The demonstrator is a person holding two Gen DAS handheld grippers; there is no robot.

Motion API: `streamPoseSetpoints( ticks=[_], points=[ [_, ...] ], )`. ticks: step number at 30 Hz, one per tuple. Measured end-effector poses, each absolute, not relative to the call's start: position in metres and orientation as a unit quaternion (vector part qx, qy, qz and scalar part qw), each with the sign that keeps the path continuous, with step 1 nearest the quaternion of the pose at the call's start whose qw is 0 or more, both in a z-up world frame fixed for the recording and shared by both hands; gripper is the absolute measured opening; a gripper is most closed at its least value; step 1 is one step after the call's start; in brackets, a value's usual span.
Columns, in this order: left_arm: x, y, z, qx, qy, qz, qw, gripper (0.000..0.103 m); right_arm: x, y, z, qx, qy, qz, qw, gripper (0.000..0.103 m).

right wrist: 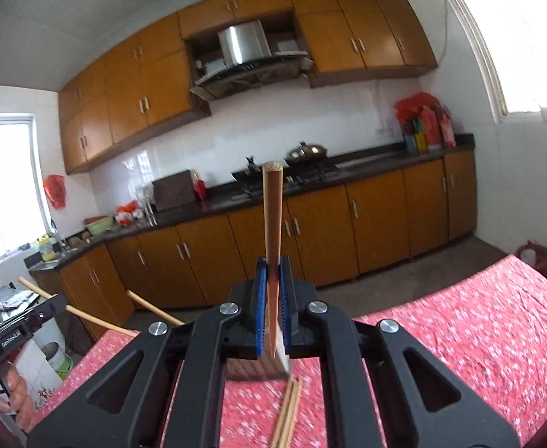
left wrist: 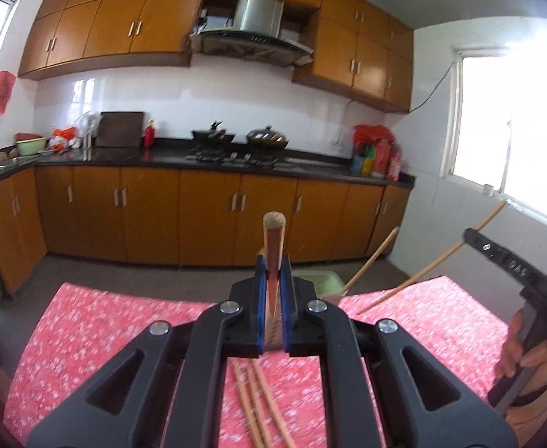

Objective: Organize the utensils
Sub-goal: 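Lift the right gripper's chopstick into the holder while the left gripper carries its chopstick there, then open the right gripper over the holder while the left gripper releases its chopstick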

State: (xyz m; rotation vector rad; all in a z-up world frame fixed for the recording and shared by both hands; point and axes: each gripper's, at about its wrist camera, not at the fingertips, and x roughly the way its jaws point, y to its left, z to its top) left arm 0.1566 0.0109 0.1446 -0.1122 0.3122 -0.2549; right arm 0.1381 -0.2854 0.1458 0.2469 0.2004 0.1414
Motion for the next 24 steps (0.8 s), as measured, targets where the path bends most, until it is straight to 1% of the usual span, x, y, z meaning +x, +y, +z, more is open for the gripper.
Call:
streamPoseSetpoints(
  ticks=[7, 12, 22, 23, 24],
  points=[
    [0.178, -0.009, 0.167, -0.069, 0.124, -0.129, 0.981, 0.008, 0.157, -0.268, 0.157, 0.119, 0.077, 0.077, 0.987, 0.008],
    [0.207, -0.024, 0.161, -0.058, 0.144, -0.124, 0.98, 0.008, 0.175, -0.257, 0.155, 0.106, 0.067, 0.069, 0.99, 0.008],
    [0.257, -0.029, 0.122, -0.057, 0.211, -0.12, 0.968, 0.008, 0.22, -0.25, 0.124, 0.103, 0.14, 0.069, 0.982, 0.008],
    [0.258, -0.027, 0.12, -0.059, 0.213, -0.121, 0.968, 0.008, 0.219, -0.251, 0.123, 0.105, 0.143, 0.07, 0.982, 0.009],
    [0.26, -0.026, 0.12, -0.062, 0.215, -0.121, 0.967, 0.008, 0.219, -0.252, 0.122, 0.107, 0.146, 0.072, 0.981, 0.012]
  ],
)
